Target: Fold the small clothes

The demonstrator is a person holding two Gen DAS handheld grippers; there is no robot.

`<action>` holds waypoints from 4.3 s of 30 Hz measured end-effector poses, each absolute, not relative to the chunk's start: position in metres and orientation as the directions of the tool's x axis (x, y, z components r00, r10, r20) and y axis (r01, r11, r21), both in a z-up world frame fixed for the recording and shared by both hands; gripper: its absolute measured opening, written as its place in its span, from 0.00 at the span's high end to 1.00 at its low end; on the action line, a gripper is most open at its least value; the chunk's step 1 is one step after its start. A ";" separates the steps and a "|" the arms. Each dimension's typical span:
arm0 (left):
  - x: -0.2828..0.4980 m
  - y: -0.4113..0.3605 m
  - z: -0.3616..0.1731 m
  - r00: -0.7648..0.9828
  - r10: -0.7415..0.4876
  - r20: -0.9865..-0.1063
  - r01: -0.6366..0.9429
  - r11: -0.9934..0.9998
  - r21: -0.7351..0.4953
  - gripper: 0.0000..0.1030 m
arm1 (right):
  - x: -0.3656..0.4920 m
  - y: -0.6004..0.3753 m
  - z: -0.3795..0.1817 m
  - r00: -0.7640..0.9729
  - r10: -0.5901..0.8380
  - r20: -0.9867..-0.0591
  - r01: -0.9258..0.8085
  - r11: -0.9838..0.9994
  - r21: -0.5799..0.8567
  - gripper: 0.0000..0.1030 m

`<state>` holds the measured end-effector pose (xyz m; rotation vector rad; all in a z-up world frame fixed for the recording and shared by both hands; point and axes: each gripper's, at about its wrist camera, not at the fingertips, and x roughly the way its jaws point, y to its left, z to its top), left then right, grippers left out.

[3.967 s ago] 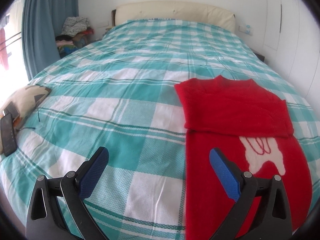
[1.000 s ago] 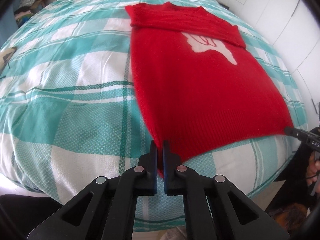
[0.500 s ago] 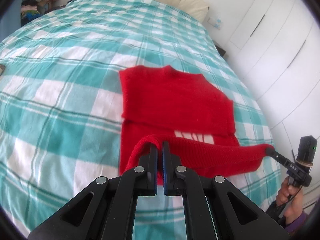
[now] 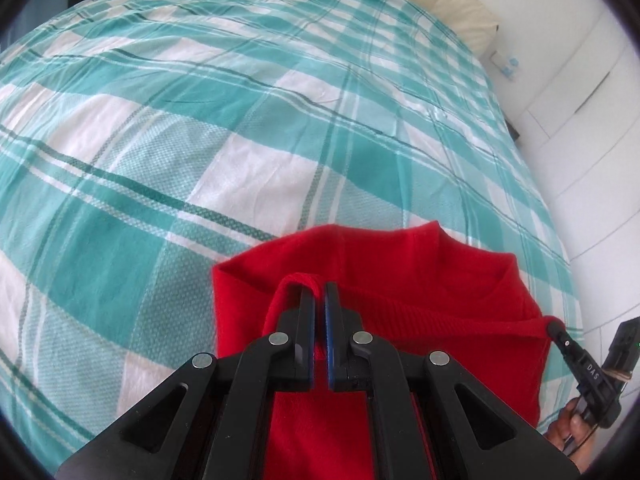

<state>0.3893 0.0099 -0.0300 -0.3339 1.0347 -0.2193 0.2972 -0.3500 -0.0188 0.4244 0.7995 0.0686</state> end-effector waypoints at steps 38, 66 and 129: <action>0.185 -0.017 -0.012 0.547 -0.205 -0.811 0.163 0.977 -0.137 0.06 | 0.149 -0.334 0.000 0.646 0.226 -0.729 -0.048 0.965 0.256 0.50; 0.197 -0.019 -0.021 0.615 -0.016 -0.789 0.107 0.992 0.063 0.06 | 0.160 -0.306 -0.018 0.624 0.128 -0.771 -0.077 0.992 0.103 0.48; 0.198 0.158 0.012 0.576 -0.111 -0.810 -0.200 0.941 -0.272 0.06 | 0.354 -0.050 -0.035 0.288 0.563 -0.775 -0.168 0.826 0.538 0.46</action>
